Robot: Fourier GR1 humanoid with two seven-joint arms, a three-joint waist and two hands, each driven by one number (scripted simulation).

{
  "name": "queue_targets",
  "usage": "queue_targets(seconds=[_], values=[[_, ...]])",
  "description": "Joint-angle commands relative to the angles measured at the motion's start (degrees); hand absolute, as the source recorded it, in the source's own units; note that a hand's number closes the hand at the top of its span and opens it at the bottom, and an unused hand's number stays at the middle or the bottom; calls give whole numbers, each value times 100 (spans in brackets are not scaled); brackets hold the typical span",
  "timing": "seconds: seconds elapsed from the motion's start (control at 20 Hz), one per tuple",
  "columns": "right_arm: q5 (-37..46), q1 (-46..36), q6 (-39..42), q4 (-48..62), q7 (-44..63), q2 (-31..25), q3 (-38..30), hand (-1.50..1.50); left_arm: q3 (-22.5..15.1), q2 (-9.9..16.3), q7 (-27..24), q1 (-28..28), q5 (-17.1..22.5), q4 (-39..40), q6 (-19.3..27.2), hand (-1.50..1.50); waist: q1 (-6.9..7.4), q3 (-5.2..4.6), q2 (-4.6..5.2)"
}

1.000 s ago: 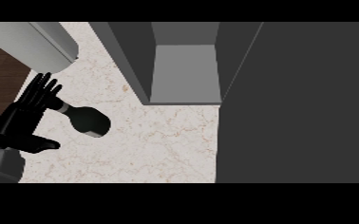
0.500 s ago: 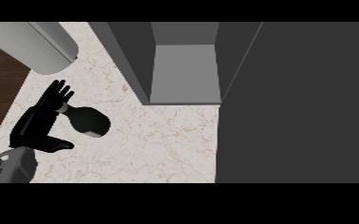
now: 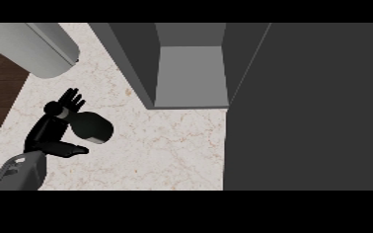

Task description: Pick up the wine, place it into the cabinet and close the cabinet

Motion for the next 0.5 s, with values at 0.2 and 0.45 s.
queue_targets(seconds=[0.2, 0.45], values=[[101, 135, 18, -261, 45, 26, 122, -150, -113, -50, -1038, -188, -287, 827, -171, -150, -18, -3, 6], [65, 338, -2, -441, 33, 85, 161, -150, 1, -57, -1001, -370, -165, 1128, -281, -150, -63, -8, 14]])
